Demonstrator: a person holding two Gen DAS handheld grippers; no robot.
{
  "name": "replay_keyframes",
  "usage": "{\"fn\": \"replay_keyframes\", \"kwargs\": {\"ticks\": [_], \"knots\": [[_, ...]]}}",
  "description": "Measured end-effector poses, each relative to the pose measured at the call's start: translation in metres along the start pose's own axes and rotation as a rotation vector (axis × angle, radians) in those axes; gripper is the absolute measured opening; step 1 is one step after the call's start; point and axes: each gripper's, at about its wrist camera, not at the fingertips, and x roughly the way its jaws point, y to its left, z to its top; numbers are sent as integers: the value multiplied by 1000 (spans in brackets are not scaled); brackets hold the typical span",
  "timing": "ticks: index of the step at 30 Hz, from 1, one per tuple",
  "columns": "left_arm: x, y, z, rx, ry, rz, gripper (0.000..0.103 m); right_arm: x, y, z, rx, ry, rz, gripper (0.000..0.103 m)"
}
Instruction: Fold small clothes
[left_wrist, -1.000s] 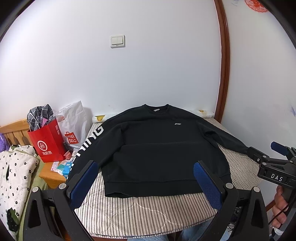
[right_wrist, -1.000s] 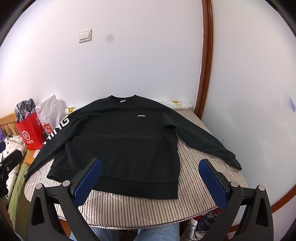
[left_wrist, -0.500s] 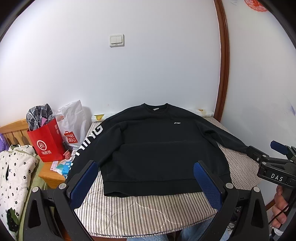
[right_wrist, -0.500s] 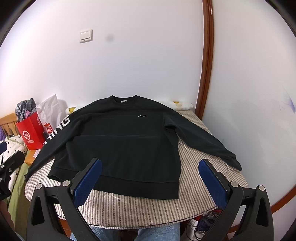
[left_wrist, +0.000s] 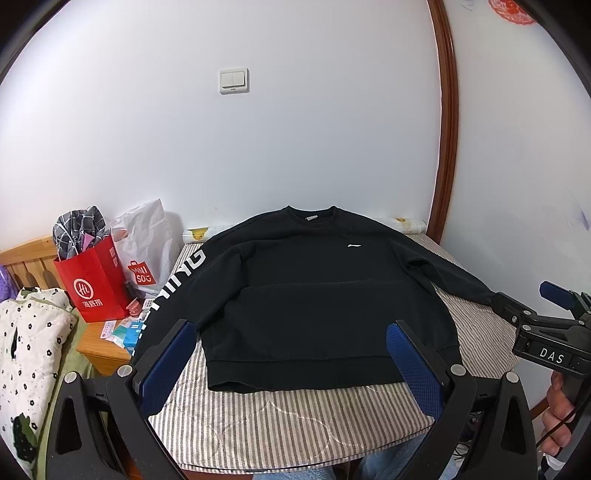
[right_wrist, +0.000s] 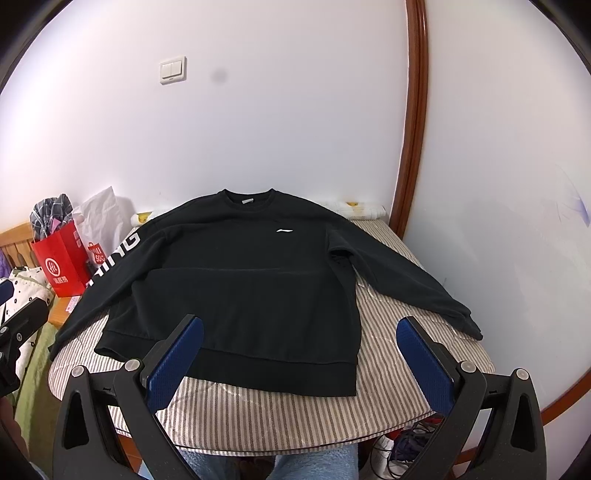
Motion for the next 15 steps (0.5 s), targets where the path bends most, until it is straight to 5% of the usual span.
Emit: {"fn": "replay_keyframes", "kwargs": {"ticks": [15], "knots": [[0, 5, 0, -5, -2, -6, 103, -2, -1, 0, -7, -2, -5, 103]]}}
